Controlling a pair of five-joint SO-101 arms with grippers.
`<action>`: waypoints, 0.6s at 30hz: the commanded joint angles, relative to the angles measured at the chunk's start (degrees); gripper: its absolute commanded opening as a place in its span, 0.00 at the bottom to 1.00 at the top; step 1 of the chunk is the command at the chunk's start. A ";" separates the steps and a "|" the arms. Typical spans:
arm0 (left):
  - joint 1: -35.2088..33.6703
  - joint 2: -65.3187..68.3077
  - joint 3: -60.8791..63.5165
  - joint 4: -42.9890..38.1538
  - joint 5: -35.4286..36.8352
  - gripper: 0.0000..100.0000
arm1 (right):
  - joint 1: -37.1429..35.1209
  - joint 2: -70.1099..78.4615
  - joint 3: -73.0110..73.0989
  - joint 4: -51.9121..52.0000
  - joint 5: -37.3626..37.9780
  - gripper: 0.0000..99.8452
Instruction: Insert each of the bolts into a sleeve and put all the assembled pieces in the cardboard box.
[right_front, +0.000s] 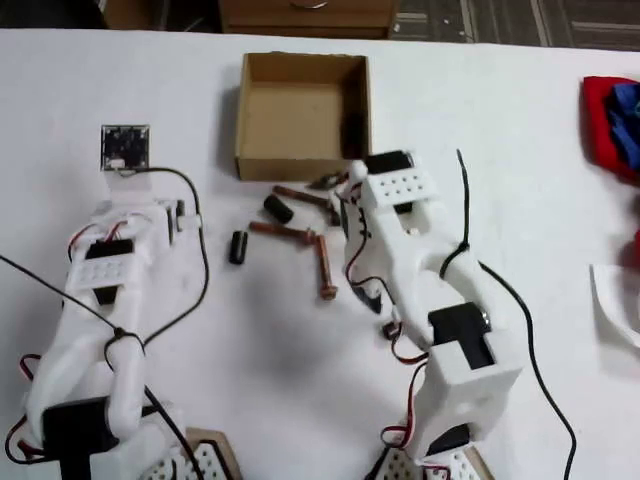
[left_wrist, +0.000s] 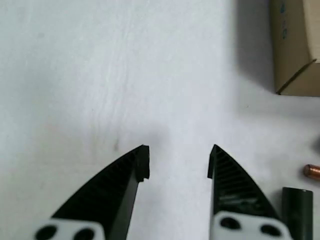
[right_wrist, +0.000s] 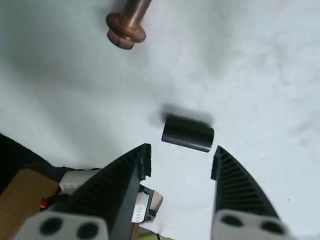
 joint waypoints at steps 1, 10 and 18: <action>-0.35 -0.18 -0.22 -0.97 0.35 0.21 | 0.92 -0.40 1.14 1.27 14.33 0.19; -0.35 -0.26 0.92 -2.46 0.18 0.21 | 12.35 -0.57 0.70 1.27 58.11 0.19; -0.35 -0.26 0.92 -2.55 0.18 0.21 | 13.41 -0.66 8.44 1.19 64.53 0.19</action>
